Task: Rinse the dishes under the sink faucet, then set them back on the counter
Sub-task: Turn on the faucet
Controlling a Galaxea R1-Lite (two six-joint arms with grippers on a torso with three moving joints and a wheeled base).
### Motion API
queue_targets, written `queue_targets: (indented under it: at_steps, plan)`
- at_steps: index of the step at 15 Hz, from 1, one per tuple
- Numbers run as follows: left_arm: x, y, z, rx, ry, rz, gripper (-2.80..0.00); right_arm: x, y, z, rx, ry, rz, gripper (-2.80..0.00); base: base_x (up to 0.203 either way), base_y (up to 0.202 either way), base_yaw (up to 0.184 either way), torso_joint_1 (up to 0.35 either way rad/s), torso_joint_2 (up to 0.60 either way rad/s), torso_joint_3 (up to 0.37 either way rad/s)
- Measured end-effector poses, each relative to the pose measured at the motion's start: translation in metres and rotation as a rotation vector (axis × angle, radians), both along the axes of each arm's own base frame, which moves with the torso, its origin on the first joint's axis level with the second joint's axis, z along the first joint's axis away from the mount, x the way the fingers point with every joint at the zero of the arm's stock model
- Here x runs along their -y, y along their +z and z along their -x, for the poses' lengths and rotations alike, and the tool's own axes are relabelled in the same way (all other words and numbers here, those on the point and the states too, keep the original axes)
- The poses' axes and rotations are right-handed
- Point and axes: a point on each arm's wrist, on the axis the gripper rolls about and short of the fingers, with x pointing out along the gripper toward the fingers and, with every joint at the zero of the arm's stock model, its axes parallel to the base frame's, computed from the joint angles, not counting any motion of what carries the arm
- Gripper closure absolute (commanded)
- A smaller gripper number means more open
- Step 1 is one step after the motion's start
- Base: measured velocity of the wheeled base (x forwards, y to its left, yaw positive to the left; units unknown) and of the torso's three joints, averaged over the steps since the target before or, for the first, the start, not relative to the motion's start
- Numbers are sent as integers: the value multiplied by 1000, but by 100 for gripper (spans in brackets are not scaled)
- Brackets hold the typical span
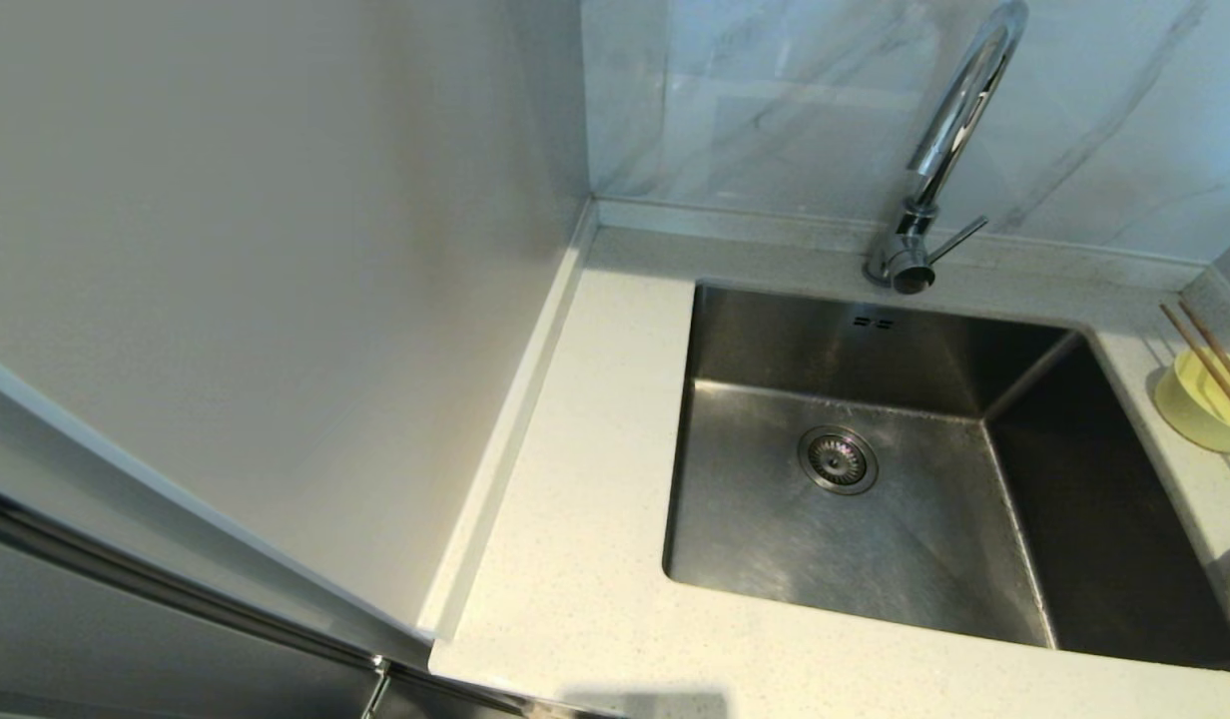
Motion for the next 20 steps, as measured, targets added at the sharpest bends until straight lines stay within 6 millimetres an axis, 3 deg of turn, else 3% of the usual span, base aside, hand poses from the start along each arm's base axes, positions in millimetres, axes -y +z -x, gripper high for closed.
queue_targets:
  at_steps: [15, 17, 20]
  plan:
    - [0, 0, 0, 0, 0, 0, 0, 0, 5, 1, 0, -15, -4, 0, 0, 0, 0, 0, 0, 0]
    - [0, 0, 0, 0, 0, 0, 0, 0, 39, 4, 62, -23, -43, 0, 0, 0, 0, 0, 0, 0]
    - [0, 0, 0, 0, 0, 0, 0, 0, 131, -6, 159, -38, -151, 0, 0, 0, 0, 0, 0, 0]
